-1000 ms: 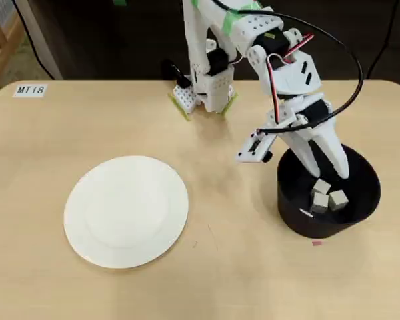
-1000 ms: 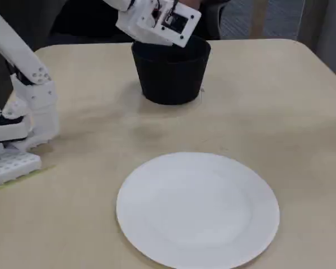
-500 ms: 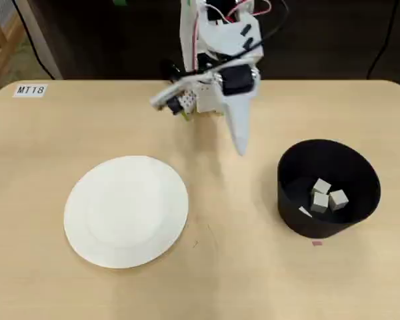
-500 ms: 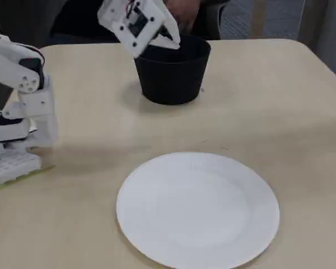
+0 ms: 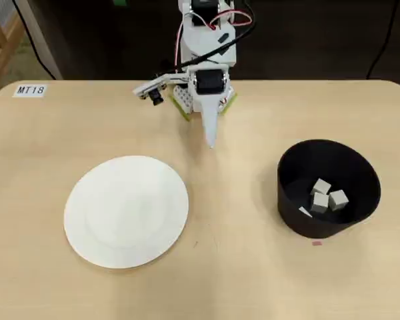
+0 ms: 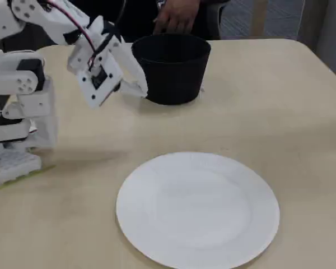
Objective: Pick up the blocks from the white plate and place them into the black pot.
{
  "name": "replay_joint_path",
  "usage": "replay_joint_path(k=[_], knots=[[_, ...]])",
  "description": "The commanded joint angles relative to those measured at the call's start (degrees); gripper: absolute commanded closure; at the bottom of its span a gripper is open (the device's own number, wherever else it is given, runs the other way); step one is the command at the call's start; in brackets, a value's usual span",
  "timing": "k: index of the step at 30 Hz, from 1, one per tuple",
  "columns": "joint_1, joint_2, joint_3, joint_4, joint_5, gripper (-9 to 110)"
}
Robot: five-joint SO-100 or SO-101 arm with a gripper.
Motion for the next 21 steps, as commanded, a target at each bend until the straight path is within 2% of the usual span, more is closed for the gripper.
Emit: replay_joint_path(k=[1,21], knots=[[0.0,5.36,3.25,0.88,0.35,104],[0.97,8.53,15.64,0.26,-0.7,104]])
